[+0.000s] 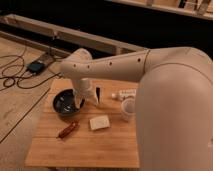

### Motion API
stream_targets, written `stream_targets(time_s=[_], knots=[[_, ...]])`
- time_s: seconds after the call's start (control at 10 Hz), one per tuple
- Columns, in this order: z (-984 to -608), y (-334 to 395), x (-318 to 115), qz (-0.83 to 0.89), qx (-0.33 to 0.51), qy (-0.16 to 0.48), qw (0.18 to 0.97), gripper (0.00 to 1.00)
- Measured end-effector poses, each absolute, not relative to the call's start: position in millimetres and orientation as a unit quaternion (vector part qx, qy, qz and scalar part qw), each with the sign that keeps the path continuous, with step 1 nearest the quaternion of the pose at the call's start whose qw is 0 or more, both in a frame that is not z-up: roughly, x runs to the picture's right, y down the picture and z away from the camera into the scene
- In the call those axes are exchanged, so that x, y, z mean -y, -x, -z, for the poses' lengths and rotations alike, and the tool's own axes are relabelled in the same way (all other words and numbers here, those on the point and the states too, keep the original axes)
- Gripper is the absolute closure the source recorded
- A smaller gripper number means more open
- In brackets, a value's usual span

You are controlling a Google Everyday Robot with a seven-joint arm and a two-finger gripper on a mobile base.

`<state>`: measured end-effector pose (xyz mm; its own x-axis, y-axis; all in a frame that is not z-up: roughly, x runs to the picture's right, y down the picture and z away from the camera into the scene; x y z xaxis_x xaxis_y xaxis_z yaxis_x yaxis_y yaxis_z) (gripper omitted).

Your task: Knock the eraser over

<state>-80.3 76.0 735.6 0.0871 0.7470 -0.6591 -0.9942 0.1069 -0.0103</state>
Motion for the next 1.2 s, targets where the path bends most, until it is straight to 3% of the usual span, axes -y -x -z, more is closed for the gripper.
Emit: stream_targets(time_s=[0.8,1.2], knots=[[-840,33,-31,-0.639,-0.248,0.208,0.697,0.35],[-861,3,-19,-0.635,-0.272,0.176,0.702,0.35]])
